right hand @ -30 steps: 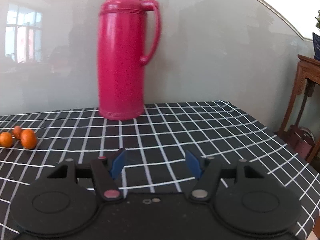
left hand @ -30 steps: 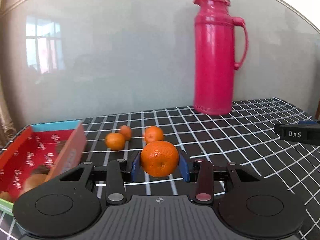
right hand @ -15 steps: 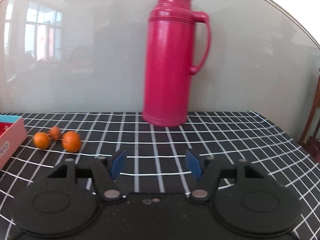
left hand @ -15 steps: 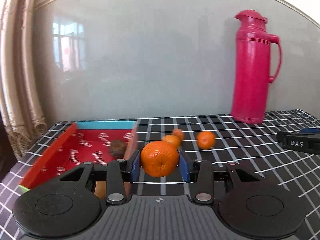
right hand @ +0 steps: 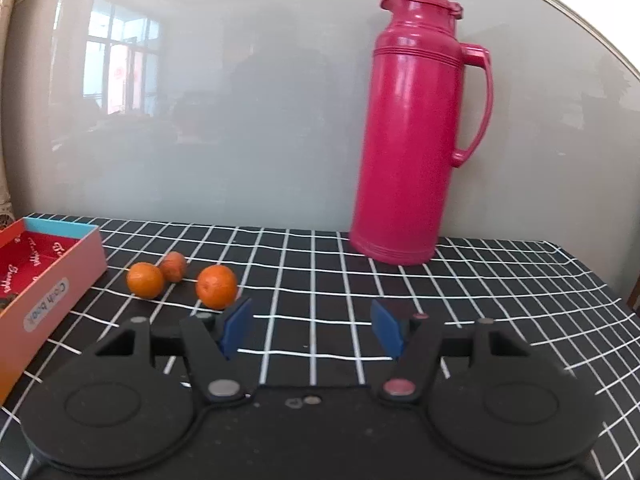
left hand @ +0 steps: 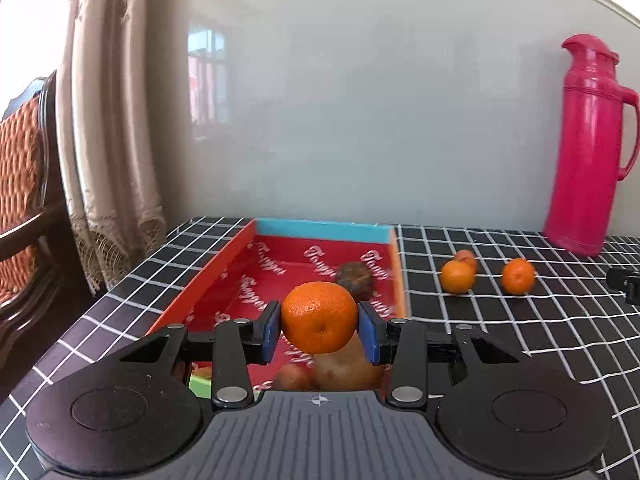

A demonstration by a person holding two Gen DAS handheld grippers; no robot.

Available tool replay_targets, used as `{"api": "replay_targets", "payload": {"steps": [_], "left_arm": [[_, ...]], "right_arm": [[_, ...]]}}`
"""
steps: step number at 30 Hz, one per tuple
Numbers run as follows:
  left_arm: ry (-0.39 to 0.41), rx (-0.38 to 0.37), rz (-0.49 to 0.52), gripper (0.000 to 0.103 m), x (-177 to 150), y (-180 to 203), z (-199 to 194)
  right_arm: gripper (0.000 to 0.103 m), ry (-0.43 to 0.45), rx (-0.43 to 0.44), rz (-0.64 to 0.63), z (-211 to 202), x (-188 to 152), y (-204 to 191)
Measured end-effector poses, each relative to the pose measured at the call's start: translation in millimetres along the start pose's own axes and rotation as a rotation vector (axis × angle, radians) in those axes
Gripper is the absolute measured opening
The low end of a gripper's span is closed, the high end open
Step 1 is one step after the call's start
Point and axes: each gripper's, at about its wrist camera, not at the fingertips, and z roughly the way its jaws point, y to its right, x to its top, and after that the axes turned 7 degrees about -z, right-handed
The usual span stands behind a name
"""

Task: Organize fruits
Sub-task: 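Carry the tangerine over the box and open the left gripper, then move the right gripper to a tangerine and close on it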

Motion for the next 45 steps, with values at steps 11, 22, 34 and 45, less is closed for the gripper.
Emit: {"api": "replay_targets", "payload": {"steps": [11, 22, 34, 45], "left_arm": [[-0.004, 0.059, -0.022, 0.041, -5, -21, 10], [0.016, 0.092, -0.031, 0.072, -5, -29, 13], [0.138, 0.149, -0.017, 0.103, -3, -25, -2], [0.161, 0.195, -0.056, 0.103, -5, -44, 0]], "right_arm": [[0.065, 0.015, 0.055, -0.043, 4, 4, -30], [0.065, 0.020, 0.079, -0.049, 8, 7, -41], [0.068, 0.015, 0.082, -0.050, 11, 6, -40], [0.067, 0.027, 0.114, -0.066, 19, 12, -58]]}}
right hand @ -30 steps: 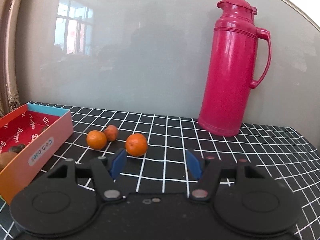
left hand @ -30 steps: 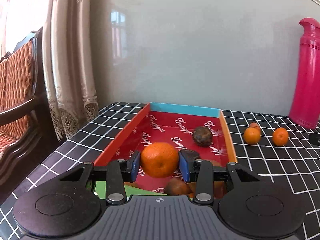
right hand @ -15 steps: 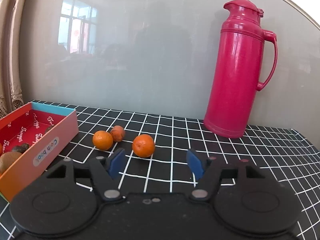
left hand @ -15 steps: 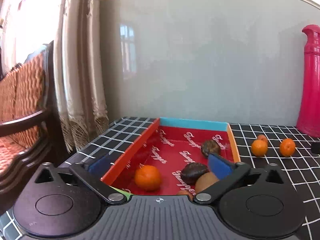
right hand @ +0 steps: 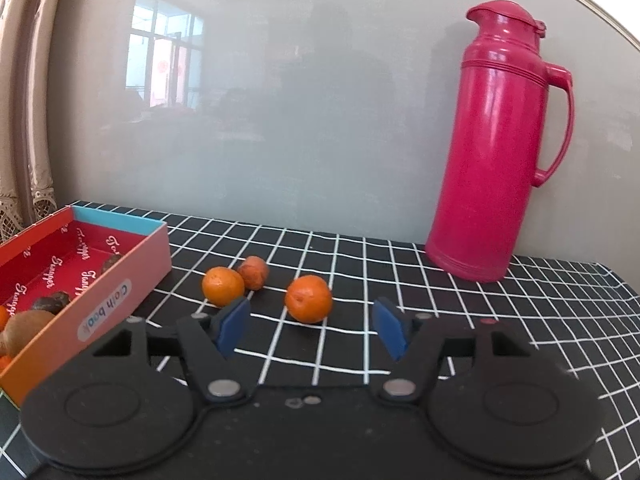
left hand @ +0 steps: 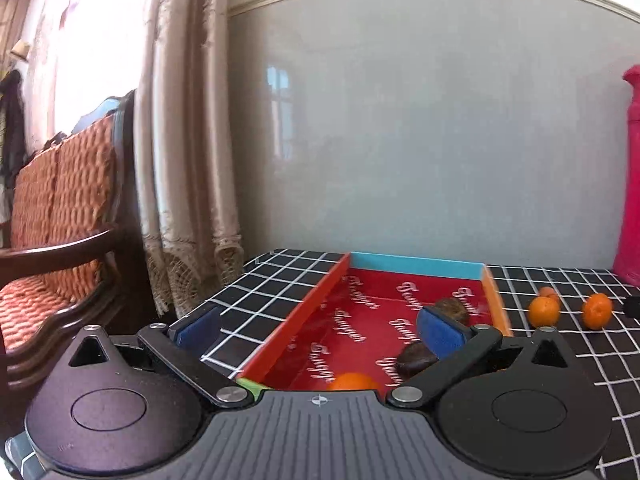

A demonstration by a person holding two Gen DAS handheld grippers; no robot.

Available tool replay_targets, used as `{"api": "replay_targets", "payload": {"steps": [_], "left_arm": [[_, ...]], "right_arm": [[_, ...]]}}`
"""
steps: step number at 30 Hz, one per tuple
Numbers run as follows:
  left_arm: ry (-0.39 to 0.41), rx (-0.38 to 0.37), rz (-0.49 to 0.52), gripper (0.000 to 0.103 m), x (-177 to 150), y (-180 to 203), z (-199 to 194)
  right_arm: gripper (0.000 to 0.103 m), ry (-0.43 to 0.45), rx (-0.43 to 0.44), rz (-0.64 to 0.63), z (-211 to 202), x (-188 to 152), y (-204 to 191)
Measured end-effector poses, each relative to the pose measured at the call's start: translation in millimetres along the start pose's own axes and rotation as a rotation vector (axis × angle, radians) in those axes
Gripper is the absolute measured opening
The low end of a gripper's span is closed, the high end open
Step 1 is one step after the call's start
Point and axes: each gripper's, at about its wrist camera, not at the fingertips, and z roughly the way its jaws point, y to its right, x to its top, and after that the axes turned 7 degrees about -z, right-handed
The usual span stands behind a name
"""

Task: Organize fruits
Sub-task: 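Move the right gripper to a tangerine and close on it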

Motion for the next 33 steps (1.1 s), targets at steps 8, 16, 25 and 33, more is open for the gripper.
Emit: {"api": "replay_targets", "payload": {"steps": [8, 16, 25, 33], "left_arm": [[0.001, 0.032, -0.070, 0.103, 2, -23, 11], [0.023, 0.098, -0.081, 0.103, 4, -42, 21], [-0.014, 0.184, -0.136, 0.103, 4, -76, 42], [-0.016, 0.190, -0.127, 0.103, 3, -84, 49]], "right_arm": [[0.066, 0.001, 0.033, -0.008, 16, 7, -22], [0.066, -0.011, 0.063, -0.037, 41, 14, -53], [0.065, -0.041, 0.076, -0.032, 70, 19, -71], [0.058, -0.082, 0.059, -0.036, 99, 23, -78]]}}
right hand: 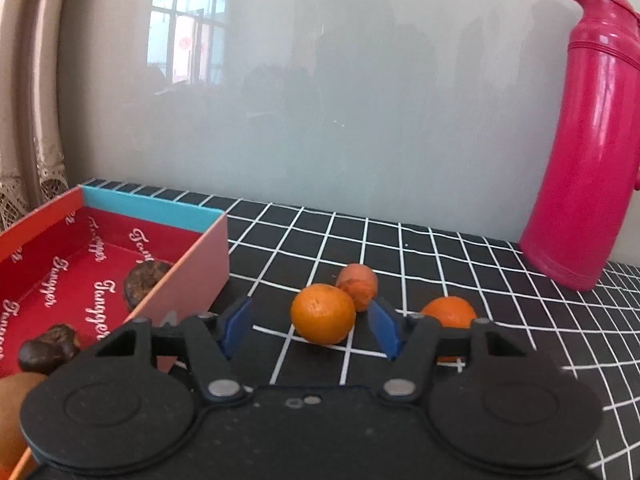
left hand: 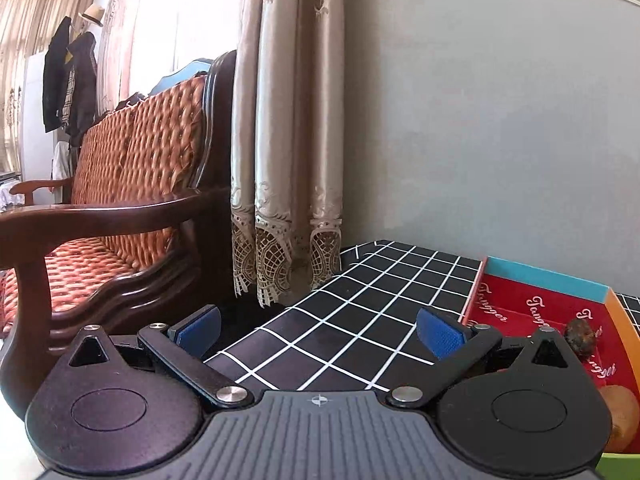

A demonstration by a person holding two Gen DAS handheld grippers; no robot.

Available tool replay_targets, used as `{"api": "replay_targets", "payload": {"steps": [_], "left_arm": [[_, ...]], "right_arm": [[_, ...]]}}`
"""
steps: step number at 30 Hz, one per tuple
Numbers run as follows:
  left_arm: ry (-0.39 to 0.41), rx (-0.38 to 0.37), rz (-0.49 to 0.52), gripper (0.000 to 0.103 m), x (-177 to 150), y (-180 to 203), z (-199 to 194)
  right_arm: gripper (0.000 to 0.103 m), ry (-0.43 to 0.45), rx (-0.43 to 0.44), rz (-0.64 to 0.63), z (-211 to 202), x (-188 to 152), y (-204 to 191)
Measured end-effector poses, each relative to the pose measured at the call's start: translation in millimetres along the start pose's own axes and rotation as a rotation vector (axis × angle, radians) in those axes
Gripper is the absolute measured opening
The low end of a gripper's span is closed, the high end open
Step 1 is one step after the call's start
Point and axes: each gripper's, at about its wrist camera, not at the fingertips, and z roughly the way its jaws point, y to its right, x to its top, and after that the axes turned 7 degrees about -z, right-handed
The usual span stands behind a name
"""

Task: Organize fruits
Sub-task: 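Move the right gripper to a tangerine and close on it, then carry the tangerine into the box and open the right gripper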

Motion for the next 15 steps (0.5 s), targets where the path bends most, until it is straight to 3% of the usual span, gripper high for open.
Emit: {"api": "replay_targets", "payload": {"steps": [3, 7, 15], "left_arm": [[-0.004, -0.001, 0.001, 0.103, 0, 0, 1], [-0.015, -0.008, 0.017, 0.103, -2, 4, 2], [-0.025, -0.006, 0.015, 0.103, 1, 4, 0]], "right_arm": [[0.055, -0.020, -0.013, -0.004, 6, 0, 1], [0.037, -0.053, -0.010, 0.001, 14, -2, 5], [0.036, -0.045, -0.015, 0.008, 2, -1, 8]]}}
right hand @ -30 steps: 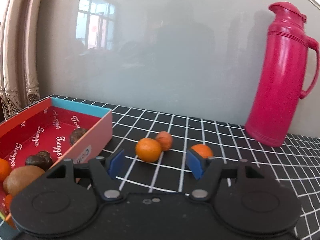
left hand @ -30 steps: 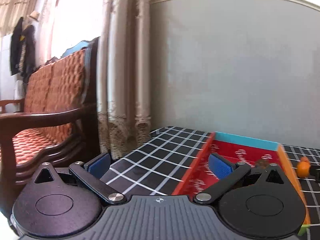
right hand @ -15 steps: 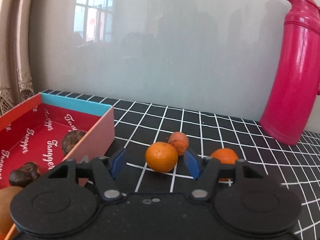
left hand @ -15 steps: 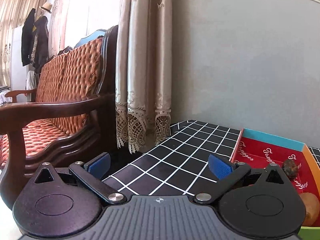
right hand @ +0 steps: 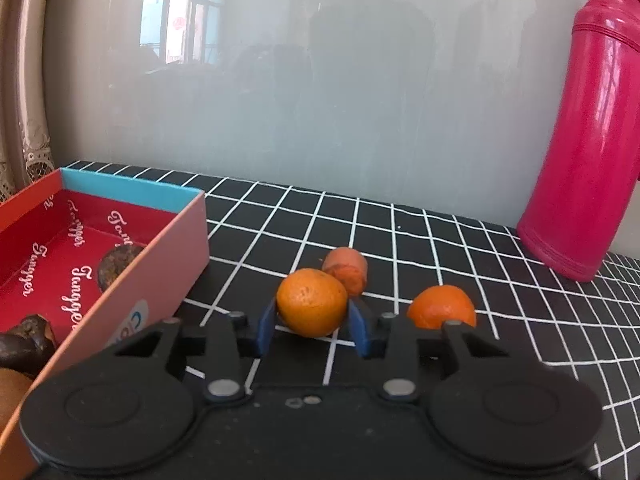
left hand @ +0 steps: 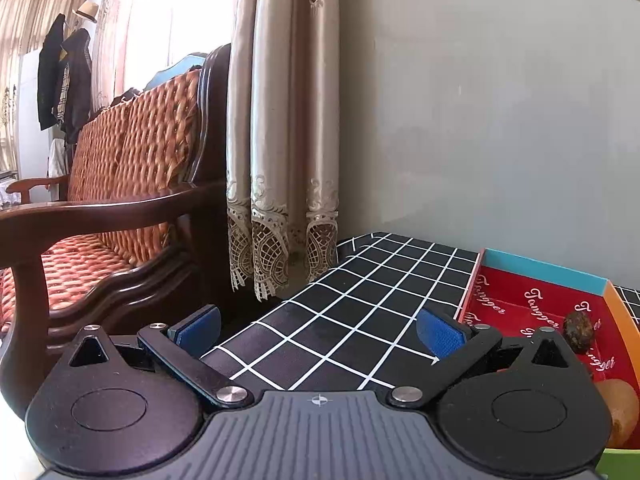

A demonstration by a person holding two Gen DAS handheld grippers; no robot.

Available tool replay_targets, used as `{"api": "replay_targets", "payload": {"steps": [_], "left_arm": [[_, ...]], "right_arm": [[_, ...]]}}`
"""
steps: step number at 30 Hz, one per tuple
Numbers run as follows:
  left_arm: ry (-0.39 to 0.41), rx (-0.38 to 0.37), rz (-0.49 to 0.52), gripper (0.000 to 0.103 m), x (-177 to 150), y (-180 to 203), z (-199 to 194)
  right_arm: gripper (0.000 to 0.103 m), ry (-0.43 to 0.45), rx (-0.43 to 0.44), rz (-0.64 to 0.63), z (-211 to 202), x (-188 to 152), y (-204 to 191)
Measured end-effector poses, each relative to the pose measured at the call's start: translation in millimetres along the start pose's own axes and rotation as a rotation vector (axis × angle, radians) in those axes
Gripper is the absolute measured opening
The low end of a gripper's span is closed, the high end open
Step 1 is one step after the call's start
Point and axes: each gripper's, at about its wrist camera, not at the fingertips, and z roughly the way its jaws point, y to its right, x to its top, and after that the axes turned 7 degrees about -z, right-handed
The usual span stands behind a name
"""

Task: Organize fruits
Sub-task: 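Carry the tangerine into the box and open the right gripper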

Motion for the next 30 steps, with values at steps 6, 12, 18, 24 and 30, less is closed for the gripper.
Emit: {"api": "replay_targets", "payload": {"steps": [6, 12, 18, 24, 30], "left_arm": [[0.002, -0.020, 0.004, 0.103, 1, 6, -9], [0.008, -0.034, 0.021, 0.103, 3, 9, -22], [0.002, -0.034, 0.025, 0.103, 7, 7, -29], [0.011, -0.041, 0.049, 0.103, 9, 11, -38], [0.022, -0.027, 0.050, 0.103, 13, 7, -44]], "right_arm": [[0.036, 0.027, -0.007, -0.005, -21, 3, 6], [0.036, 0.054, -0.003, 0.004, -45, 6, 13], [0.037, 0.075, 0.000, -0.002, -67, 6, 14], [0.037, 0.095, 0.021, 0.004, -86, 7, 13], [0.037, 0.120, 0.060, -0.013, -96, 10, 1]]}}
